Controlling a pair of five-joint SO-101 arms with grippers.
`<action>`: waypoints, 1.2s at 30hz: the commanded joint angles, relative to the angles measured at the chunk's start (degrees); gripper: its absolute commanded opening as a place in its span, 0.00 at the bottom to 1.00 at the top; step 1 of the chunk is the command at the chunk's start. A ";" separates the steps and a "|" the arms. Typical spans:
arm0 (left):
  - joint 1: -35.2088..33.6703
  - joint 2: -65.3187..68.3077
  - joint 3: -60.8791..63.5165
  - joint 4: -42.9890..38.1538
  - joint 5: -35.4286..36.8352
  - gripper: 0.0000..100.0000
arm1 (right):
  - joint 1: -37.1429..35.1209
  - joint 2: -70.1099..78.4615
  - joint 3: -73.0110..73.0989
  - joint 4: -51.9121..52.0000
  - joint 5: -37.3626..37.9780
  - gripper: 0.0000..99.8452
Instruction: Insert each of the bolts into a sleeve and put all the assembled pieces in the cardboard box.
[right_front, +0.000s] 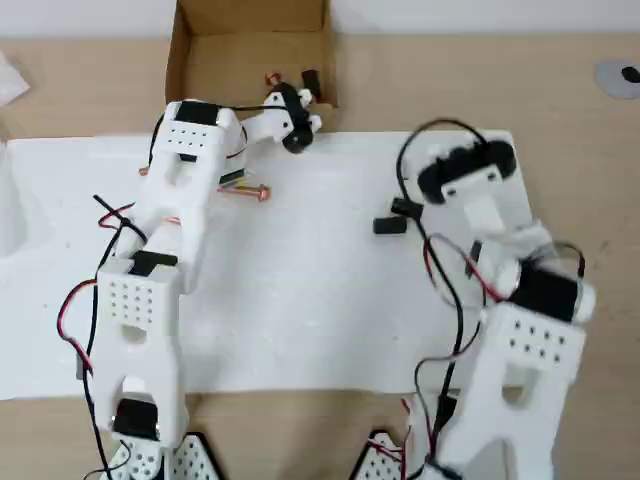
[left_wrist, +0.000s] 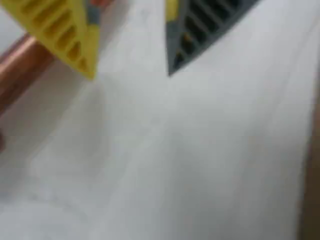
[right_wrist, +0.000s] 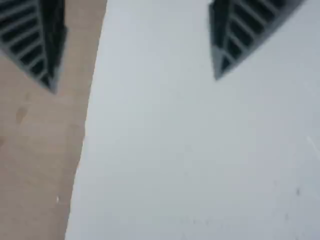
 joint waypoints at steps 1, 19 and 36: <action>1.49 0.92 -6.15 4.22 -0.26 0.10 | 1.19 -5.58 5.67 -1.49 1.49 0.24; 1.76 -2.42 -22.68 29.36 2.46 0.10 | 0.40 -6.64 11.03 -2.73 -0.97 0.24; -4.40 -12.53 -5.19 26.73 92.40 0.10 | 0.48 -6.81 12.97 -2.46 -1.14 0.24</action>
